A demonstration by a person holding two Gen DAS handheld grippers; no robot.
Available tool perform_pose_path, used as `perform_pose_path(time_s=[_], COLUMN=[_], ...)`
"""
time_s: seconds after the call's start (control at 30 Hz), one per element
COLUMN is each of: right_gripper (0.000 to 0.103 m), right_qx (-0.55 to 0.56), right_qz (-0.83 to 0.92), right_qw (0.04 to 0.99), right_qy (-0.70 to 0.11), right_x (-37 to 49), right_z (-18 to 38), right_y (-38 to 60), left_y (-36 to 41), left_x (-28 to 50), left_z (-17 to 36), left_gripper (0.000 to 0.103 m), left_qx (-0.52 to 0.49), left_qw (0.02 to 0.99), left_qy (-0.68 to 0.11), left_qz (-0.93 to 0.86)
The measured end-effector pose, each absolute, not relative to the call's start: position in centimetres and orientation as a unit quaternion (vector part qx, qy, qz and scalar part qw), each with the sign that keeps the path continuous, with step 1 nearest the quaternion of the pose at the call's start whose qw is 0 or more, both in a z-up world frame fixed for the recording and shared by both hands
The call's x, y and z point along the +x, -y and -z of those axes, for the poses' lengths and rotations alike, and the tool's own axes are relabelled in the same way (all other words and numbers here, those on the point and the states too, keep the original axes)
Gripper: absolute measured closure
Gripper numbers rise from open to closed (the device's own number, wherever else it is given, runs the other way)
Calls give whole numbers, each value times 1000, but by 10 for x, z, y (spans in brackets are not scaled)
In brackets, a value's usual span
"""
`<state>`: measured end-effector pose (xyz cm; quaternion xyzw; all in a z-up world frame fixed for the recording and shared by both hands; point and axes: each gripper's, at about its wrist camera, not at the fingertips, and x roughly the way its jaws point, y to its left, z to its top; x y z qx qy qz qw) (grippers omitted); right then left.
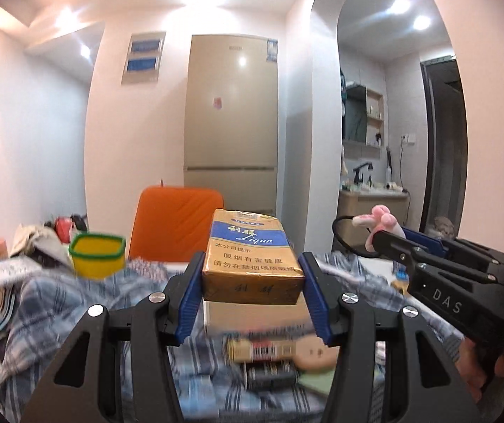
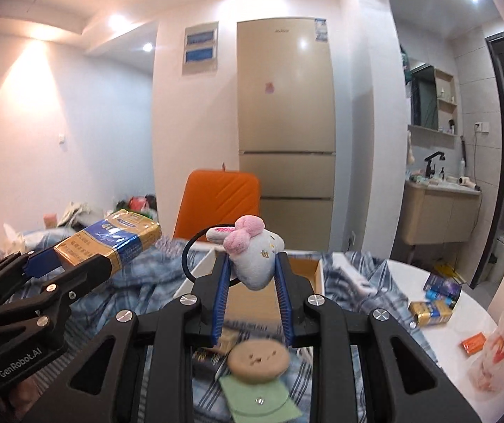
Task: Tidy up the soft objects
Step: 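Carry both items over the box and open both tools to drop them inside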
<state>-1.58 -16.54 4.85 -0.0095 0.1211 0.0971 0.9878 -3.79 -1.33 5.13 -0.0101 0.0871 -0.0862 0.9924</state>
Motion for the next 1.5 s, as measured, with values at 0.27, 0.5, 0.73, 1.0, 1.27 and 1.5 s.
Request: perform_pose_path(time_s=[0.27,0.5,0.73,1.0,1.27,1.5], right_gripper=[76,76,76,76,76,76], right_qx=[0,25,33,23,21,18], right_qz=[-72,-53,-44,-38,-48,-56], right_qw=[994,997,997,996,989,975], right_qy=[-85,-52,-48,-71,-139,-214], right_x=[6,32,62,98,128,157], right_z=[-58,-59,-53,-25,15,35], right_y=[176,187,191,187,184,185], left_y=[19,22,27,19,28,29], left_x=[-17,11,44,80,103,122], left_z=[-54,-58,-42,-7,9,23], left_gripper=[51,51,51,51,51,51], left_qx=[-11,-18,-3,-11,2,-6], left_qw=[996,997,998,998,990,979], left_qy=[-13,13,16,-48,-128,-191], left_qz=[87,76,66,48,66,64])
